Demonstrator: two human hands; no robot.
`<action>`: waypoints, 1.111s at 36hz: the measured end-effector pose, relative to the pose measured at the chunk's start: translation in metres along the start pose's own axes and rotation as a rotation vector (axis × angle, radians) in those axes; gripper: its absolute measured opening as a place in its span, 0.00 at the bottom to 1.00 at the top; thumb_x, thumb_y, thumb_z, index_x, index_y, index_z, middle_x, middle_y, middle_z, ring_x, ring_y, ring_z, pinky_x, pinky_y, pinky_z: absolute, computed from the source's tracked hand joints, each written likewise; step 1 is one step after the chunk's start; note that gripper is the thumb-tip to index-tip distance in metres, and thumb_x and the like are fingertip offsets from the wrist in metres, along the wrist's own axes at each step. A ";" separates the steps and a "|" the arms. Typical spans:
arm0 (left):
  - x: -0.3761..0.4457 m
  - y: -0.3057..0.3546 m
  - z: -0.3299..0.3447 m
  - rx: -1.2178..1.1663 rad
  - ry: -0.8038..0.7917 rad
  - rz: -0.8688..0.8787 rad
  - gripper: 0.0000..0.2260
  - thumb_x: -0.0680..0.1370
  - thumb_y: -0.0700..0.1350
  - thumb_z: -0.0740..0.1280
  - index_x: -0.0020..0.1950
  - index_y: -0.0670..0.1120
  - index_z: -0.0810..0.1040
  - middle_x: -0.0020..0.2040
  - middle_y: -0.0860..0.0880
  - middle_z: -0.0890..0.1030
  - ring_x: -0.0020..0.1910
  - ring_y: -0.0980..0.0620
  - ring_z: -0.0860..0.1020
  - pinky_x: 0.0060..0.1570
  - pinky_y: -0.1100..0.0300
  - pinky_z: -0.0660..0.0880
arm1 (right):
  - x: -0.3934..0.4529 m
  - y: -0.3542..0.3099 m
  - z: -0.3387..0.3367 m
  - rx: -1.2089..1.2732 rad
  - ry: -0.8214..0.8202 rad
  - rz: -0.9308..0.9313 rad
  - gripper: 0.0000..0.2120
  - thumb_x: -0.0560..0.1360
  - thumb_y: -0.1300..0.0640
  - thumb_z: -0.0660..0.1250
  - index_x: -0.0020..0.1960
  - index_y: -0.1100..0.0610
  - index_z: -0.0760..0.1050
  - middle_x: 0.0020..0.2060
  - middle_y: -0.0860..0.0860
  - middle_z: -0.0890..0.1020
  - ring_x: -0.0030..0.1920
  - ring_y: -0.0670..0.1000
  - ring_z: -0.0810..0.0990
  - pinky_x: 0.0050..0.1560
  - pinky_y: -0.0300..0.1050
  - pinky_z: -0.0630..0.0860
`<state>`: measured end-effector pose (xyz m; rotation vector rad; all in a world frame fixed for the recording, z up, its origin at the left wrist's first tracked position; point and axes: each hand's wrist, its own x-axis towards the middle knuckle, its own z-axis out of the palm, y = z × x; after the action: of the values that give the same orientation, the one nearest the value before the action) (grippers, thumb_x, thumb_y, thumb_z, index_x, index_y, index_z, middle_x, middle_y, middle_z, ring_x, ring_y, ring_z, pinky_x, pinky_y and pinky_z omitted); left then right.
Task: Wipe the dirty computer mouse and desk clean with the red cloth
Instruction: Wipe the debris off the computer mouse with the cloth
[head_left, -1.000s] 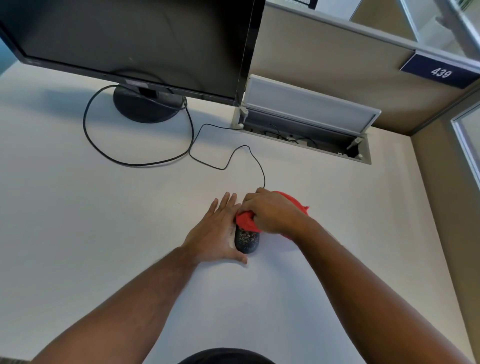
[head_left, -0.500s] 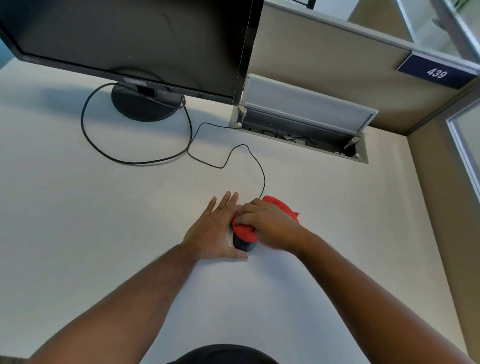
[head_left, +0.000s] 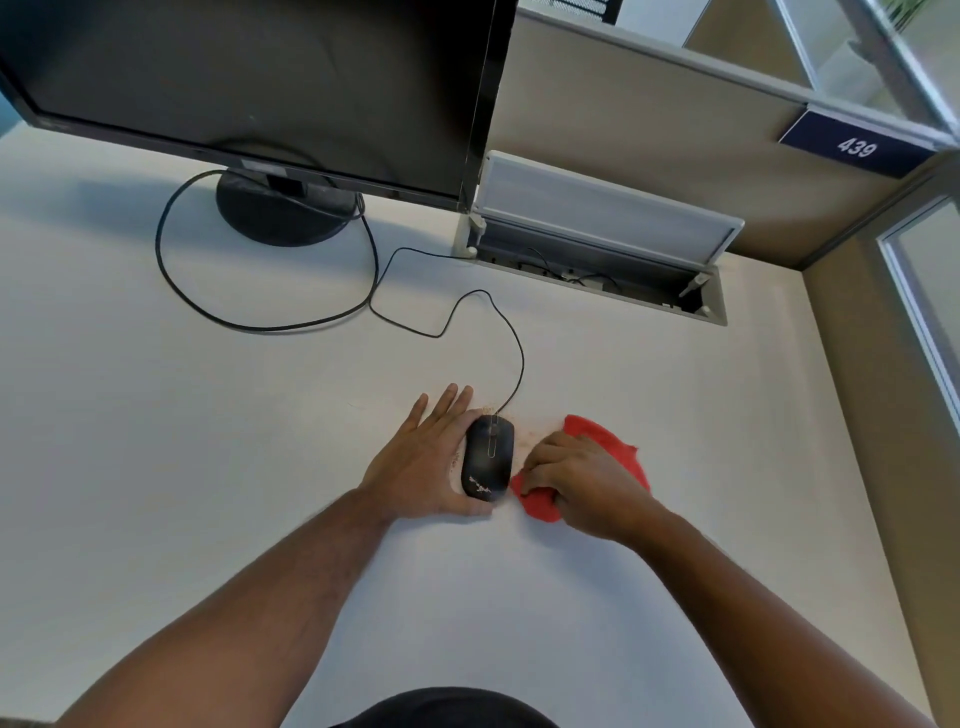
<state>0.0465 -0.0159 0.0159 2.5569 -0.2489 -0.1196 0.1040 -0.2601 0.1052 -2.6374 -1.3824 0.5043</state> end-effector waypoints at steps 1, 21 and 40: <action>0.000 0.001 -0.001 0.002 -0.003 -0.001 0.56 0.62 0.77 0.73 0.82 0.51 0.57 0.86 0.50 0.50 0.84 0.56 0.38 0.82 0.50 0.39 | -0.004 0.005 -0.001 -0.008 0.036 0.058 0.20 0.73 0.55 0.56 0.55 0.46 0.84 0.51 0.43 0.83 0.55 0.49 0.76 0.56 0.52 0.75; -0.001 0.005 -0.005 -0.010 -0.023 -0.018 0.57 0.63 0.76 0.73 0.83 0.53 0.54 0.86 0.49 0.50 0.84 0.54 0.40 0.83 0.47 0.42 | 0.041 -0.031 0.002 -0.057 0.099 0.311 0.18 0.76 0.57 0.66 0.66 0.51 0.74 0.60 0.51 0.77 0.58 0.55 0.75 0.55 0.51 0.75; 0.000 0.000 -0.009 -0.021 -0.129 0.021 0.70 0.56 0.79 0.75 0.85 0.51 0.44 0.86 0.49 0.40 0.82 0.53 0.31 0.81 0.47 0.34 | 0.020 -0.077 0.007 -0.039 0.181 0.435 0.20 0.78 0.53 0.66 0.67 0.53 0.65 0.58 0.54 0.72 0.50 0.55 0.75 0.39 0.51 0.79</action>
<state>0.0477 -0.0112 0.0240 2.5278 -0.3221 -0.2782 0.0523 -0.1999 0.1140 -2.9344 -0.7745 0.2693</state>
